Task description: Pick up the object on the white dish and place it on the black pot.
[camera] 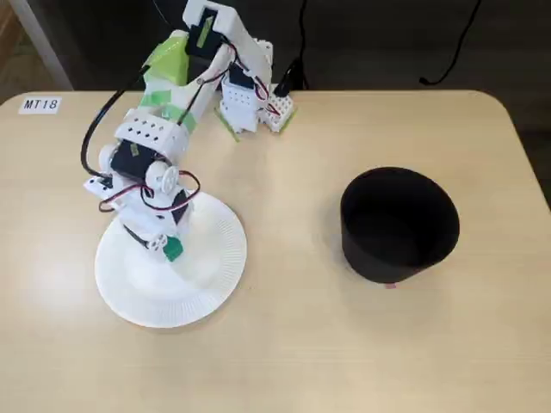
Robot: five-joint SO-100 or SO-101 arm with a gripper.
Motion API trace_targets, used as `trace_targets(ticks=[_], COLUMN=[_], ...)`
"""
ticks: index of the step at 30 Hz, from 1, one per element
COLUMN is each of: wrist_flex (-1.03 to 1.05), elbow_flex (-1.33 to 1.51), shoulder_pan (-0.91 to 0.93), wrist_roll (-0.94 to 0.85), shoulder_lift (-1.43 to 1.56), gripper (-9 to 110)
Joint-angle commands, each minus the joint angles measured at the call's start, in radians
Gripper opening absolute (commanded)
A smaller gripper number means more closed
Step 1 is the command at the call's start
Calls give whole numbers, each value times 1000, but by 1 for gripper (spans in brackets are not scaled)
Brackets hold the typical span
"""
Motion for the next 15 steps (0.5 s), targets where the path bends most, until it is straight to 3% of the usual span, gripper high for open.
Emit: trace_targets(ticks=[1, 8, 15], wrist_flex=[57, 278, 347], elbow_flex=[-117, -416, -416], shoulder_pan=[-34, -123, -273], wrist_roll=[-18, -23, -11], shoulder_lift=[78, 137, 336], gripper=[0, 0, 1])
